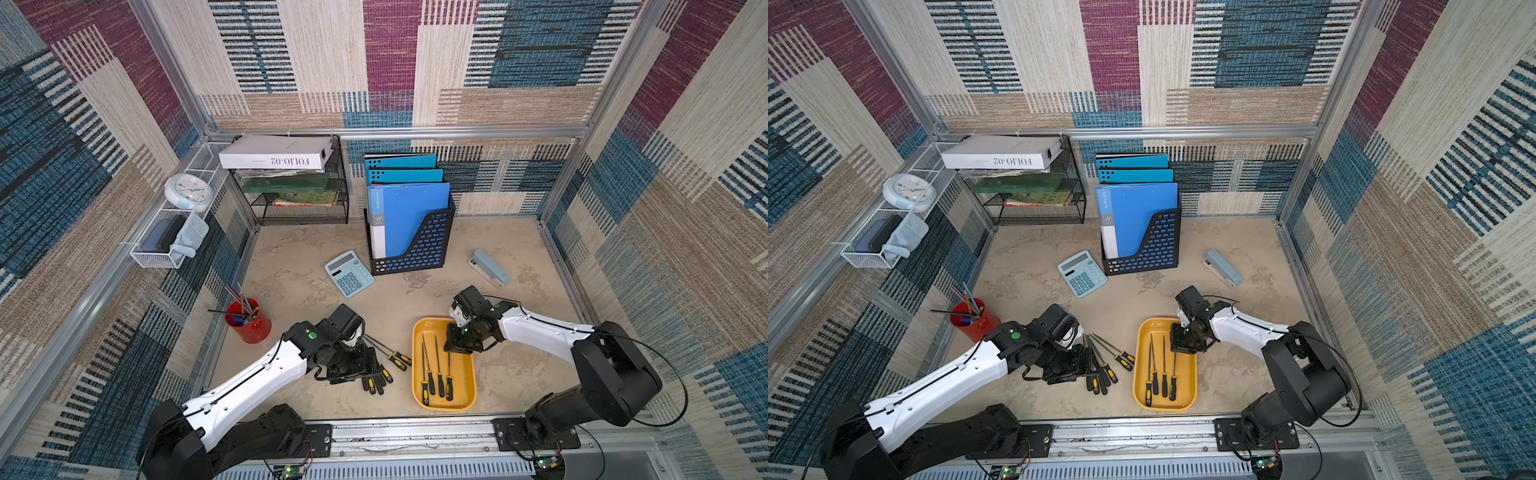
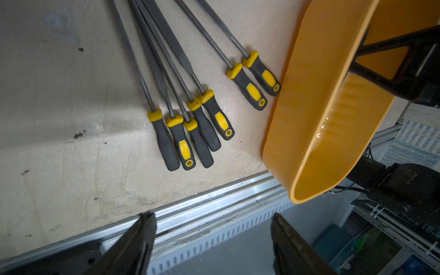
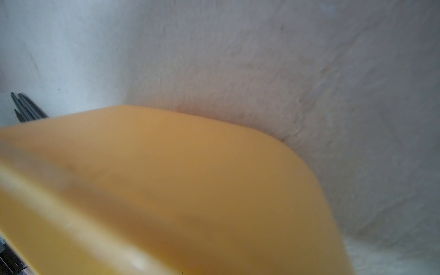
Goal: Put the file tool into the storage box
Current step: Place the file tool in the storage box.
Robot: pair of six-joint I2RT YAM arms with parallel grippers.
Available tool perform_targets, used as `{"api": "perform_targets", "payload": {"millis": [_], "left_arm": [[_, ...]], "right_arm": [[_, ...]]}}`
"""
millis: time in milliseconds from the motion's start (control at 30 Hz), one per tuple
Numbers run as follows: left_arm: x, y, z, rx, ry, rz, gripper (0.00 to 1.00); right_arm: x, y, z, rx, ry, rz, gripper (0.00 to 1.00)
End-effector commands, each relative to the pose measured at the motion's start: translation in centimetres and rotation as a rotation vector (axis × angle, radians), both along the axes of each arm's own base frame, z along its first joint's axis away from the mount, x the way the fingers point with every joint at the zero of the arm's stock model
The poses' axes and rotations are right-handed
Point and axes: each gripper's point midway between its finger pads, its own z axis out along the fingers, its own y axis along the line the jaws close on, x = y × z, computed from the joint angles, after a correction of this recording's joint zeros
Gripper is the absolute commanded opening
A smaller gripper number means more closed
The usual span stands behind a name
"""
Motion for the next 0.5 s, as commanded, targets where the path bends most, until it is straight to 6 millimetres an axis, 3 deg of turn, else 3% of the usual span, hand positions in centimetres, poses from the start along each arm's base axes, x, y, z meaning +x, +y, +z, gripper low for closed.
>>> {"api": "perform_targets", "payload": {"millis": [0, 267, 467], "left_arm": [[-0.1, 0.7, -0.7, 0.039, 0.007, 0.022, 0.78], [-1.2, 2.7, -3.4, 0.143, 0.074, 0.085, 0.69], [-0.4, 3.0, -4.4, 0.183, 0.064, 0.122, 0.62]], "right_arm": [[-0.1, 0.0, 0.2, 0.003, -0.007, -0.003, 0.27], [0.8, 0.3, 2.9, 0.024, -0.063, -0.004, 0.33], [1.9, 1.1, 5.2, 0.053, -0.105, 0.007, 0.33]]}}
